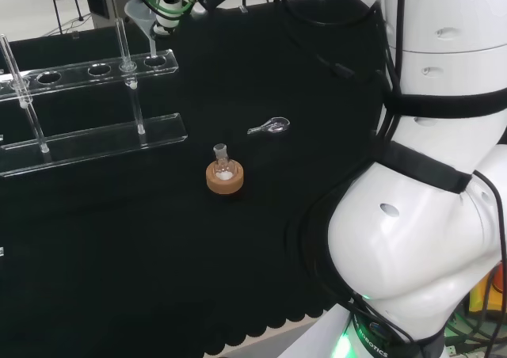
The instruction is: Put the funnel back on the funnel stand.
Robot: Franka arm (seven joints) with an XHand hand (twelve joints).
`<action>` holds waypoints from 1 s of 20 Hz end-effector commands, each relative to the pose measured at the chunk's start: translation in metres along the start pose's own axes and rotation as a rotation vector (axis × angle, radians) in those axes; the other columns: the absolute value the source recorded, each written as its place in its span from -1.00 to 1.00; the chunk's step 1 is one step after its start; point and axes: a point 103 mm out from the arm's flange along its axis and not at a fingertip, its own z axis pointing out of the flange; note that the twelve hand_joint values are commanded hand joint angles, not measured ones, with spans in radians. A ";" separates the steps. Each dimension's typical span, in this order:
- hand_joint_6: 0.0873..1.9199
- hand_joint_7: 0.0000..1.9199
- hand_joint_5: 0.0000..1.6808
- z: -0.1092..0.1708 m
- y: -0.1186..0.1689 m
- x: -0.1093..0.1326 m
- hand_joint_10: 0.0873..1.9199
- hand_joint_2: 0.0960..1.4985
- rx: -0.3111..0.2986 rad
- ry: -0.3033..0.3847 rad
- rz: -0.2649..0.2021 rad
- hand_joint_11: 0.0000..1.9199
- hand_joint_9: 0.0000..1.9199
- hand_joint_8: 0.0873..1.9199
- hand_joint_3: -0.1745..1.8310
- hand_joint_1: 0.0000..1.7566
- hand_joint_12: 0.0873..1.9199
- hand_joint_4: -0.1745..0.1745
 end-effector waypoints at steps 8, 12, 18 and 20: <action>-0.22 -0.18 -0.21 0.017 0.008 0.000 -0.49 -0.21 0.036 -0.020 0.000 -0.30 0.25 -0.32 -0.10 0.10 0.24 -0.23; -0.22 -0.20 -0.21 0.024 0.011 -0.001 -0.49 -0.22 0.057 -0.010 0.004 -0.30 0.22 -0.32 -0.10 0.10 0.23 -0.23; -0.24 -0.35 -0.34 0.040 0.016 -0.003 -0.53 -0.22 0.084 0.027 0.008 -0.40 -0.02 -0.30 -0.10 0.05 0.27 -0.28; -0.27 -0.41 -0.41 0.043 0.016 -0.002 -0.54 -0.23 0.093 0.035 0.008 -0.43 -0.08 -0.31 -0.10 0.03 0.29 -0.31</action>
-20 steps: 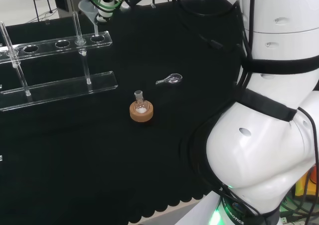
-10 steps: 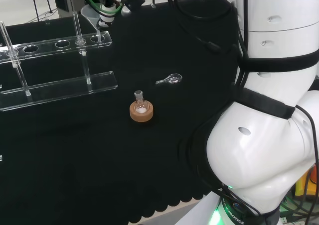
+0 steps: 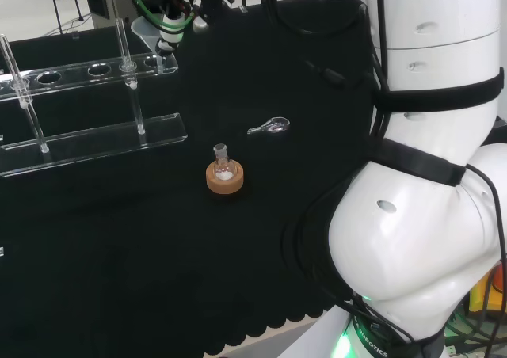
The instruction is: Put the funnel back on the funnel stand.
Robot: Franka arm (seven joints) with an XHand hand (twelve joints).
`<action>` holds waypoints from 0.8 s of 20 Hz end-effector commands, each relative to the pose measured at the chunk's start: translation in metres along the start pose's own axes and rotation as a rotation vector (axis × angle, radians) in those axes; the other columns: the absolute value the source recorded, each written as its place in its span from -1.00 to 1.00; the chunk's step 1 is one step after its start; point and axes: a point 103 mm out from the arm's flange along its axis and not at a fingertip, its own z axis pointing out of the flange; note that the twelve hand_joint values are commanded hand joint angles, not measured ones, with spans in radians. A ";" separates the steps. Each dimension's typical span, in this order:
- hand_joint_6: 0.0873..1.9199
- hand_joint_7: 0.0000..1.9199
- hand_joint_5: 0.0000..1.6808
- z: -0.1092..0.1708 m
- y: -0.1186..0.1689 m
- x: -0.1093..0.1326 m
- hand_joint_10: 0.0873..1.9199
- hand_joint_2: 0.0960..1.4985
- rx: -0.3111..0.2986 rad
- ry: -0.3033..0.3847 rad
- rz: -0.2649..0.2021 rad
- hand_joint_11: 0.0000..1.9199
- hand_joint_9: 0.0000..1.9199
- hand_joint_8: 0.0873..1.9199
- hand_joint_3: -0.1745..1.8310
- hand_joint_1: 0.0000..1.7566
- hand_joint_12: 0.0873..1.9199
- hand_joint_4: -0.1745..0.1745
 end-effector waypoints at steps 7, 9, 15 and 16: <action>-0.82 -0.90 -0.74 0.016 -0.001 -0.003 -0.38 -0.27 0.109 0.096 0.001 -0.85 -0.66 -0.42 -0.16 -0.11 0.48 -0.38; -0.98 -0.98 -0.84 0.017 -0.005 -0.003 -0.30 -0.26 0.125 0.101 0.000 -0.95 -0.88 -0.70 -0.23 -0.17 0.55 -0.36; -1.00 -1.00 -0.97 0.015 -0.029 -0.005 -0.40 -0.26 0.083 0.102 0.004 -1.00 -1.00 -1.00 -0.32 -0.22 0.58 -0.31; -1.00 -1.00 -0.98 0.013 -0.036 -0.006 -0.41 -0.26 0.058 0.106 0.008 -1.00 -1.00 -1.00 -0.33 -0.22 0.57 -0.32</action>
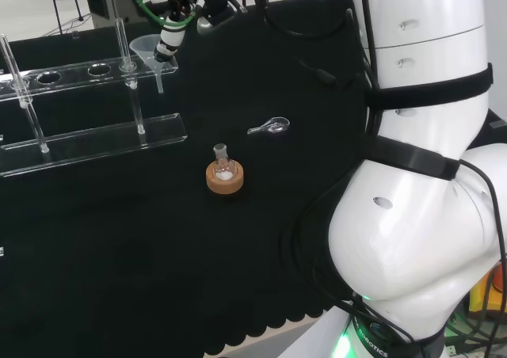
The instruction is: Put the funnel back on the funnel stand.
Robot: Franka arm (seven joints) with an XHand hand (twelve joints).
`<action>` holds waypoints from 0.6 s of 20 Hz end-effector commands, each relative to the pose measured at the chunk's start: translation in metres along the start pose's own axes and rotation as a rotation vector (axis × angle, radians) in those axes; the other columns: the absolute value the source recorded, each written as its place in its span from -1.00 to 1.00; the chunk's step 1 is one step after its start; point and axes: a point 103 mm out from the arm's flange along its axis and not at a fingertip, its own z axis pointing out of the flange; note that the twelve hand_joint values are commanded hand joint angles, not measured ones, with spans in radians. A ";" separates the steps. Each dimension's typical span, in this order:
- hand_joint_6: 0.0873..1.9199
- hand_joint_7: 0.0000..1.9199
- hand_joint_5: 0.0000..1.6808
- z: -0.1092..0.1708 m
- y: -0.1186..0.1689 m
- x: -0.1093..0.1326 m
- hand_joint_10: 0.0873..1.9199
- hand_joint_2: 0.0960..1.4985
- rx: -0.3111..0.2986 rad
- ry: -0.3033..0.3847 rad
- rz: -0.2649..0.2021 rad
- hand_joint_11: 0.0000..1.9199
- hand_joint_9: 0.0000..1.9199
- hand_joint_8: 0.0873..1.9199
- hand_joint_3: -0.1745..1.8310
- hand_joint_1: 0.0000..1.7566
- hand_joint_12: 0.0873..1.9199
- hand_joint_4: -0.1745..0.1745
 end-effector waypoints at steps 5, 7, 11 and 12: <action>-1.00 -0.90 -0.90 -0.002 -0.072 -0.006 -0.25 -0.24 -0.168 0.052 0.025 -1.00 -0.97 -1.00 -0.37 -0.23 0.57 -0.38; -1.00 -0.89 -0.84 -0.002 -0.092 -0.006 -0.24 -0.22 -0.196 0.070 0.042 -1.00 -0.91 -0.90 -0.39 -0.23 0.58 -0.39; -1.00 -0.98 -0.77 0.001 -0.130 -0.005 -0.25 -0.19 -0.230 0.097 0.082 -0.98 -0.84 -0.47 -0.40 -0.22 0.58 -0.39; -1.00 -0.99 -0.76 0.003 -0.140 -0.005 -0.25 -0.19 -0.240 0.098 0.092 -0.98 -0.82 -0.42 -0.40 -0.22 0.58 -0.39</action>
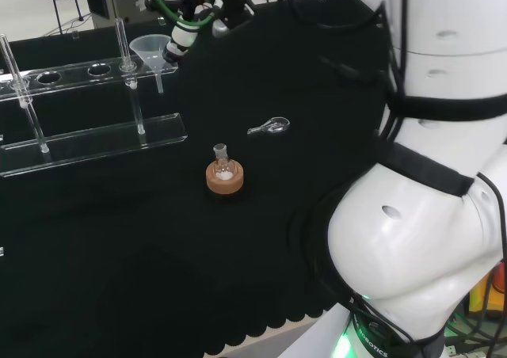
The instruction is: Put the funnel back on the funnel stand.
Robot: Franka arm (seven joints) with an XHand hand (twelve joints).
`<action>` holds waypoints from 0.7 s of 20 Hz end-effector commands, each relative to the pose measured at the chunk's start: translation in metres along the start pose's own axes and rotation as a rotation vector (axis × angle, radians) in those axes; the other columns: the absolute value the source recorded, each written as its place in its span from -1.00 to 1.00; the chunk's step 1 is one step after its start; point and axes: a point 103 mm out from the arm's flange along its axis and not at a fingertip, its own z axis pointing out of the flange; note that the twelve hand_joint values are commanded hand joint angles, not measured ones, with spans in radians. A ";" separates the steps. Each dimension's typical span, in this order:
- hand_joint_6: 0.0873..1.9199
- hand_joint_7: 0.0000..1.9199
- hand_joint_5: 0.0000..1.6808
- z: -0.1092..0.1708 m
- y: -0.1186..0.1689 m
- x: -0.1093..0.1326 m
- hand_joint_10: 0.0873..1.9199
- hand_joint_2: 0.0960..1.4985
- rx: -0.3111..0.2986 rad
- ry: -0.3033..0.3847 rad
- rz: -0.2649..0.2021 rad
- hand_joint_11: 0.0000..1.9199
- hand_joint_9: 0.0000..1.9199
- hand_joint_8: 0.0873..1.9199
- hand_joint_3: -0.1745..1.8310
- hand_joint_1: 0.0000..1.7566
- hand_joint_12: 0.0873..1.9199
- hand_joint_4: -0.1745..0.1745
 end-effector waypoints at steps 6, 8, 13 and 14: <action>-1.00 -0.94 -0.70 0.002 -0.130 -0.004 -0.27 -0.18 -0.173 0.093 0.139 -0.91 -0.73 -0.34 -0.37 -0.20 0.55 -0.40; -1.00 -0.92 -0.69 0.005 -0.143 -0.004 -0.28 -0.18 -0.174 0.096 0.152 -0.89 -0.71 -0.33 -0.36 -0.19 0.55 -0.41; -1.00 -0.89 -0.68 0.016 -0.172 -0.005 -0.30 -0.18 -0.166 0.101 0.182 -0.87 -0.68 -0.32 -0.34 -0.18 0.53 -0.43; -1.00 -0.89 -0.68 0.019 -0.177 -0.005 -0.30 -0.18 -0.165 0.103 0.188 -0.87 -0.67 -0.32 -0.34 -0.18 0.53 -0.43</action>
